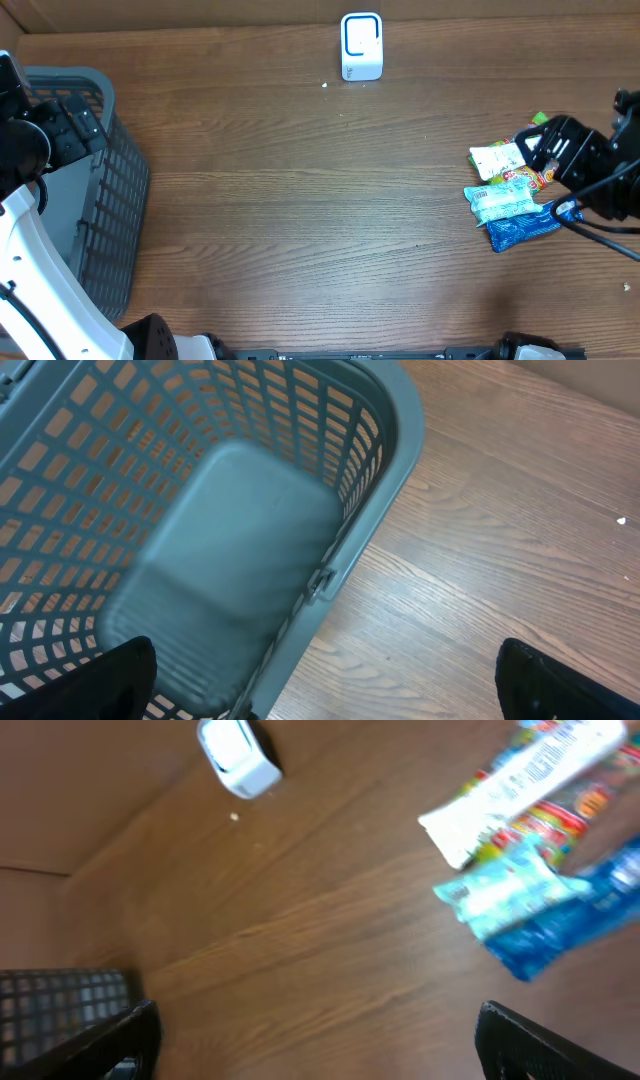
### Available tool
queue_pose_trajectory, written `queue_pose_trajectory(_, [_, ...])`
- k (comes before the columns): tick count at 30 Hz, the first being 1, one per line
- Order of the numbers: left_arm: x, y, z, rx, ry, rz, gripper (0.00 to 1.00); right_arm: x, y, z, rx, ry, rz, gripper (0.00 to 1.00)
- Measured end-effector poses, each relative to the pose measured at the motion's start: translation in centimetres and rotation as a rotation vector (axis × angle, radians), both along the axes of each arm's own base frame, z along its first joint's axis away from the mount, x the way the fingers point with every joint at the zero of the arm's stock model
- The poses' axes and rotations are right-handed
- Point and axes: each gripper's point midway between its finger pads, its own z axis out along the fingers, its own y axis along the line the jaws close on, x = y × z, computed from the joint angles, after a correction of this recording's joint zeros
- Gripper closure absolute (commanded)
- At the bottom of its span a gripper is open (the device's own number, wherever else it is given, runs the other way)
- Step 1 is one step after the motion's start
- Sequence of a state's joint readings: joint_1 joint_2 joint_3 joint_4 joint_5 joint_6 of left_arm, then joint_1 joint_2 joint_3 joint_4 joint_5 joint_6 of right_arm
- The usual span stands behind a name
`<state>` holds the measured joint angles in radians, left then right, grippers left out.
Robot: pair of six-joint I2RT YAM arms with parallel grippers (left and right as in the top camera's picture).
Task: Scan the item barcode
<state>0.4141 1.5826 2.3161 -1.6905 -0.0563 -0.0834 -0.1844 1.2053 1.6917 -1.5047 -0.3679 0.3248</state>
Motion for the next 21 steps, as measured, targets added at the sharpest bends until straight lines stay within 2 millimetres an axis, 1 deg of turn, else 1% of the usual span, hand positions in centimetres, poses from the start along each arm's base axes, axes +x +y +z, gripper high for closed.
queue_pose_trajectory(3, [0.0, 0.0, 0.0, 0.000, 0.000, 0.000, 0.00, -0.8, -0.6, -0.8, -0.038, 0.044, -0.019, 0.00])
queue_pose_trajectory(6, [0.0, 0.0, 0.0, 0.000, 0.000, 0.000, 0.00, -0.6, -1.4, -0.8, -0.080, 0.038, -0.037, 0.00])
queue_pose_trajectory(10, [0.0, 0.0, 0.0, 0.000, 0.000, 0.000, 0.01, 1.7, -2.2, -0.1, -0.177, -0.089, 0.008, 0.00])
queue_pose_trajectory(12, [0.0, 0.0, 0.0, 0.000, 0.001, 0.000, 0.01, 2.9, -1.9, -0.1, -0.238, -0.176, 0.062, 0.00])
queue_pose_trajectory(14, [0.0, 0.0, 0.0, 0.000, 0.001, 0.000, 0.00, 3.1, -1.4, -0.6, -0.273, -0.232, 0.101, 0.00])
queue_pose_trajectory(17, [0.0, 0.0, 0.0, 0.000, 0.000, 0.000, 0.00, 2.5, -0.7, -1.8, -0.321, -0.332, 0.135, 0.00])
queue_pose_trajectory(21, [0.0, 0.0, 0.0, 0.000, 0.000, 0.000, 0.00, 1.1, 0.0, -2.2, -0.368, -0.513, 0.143, 0.00])
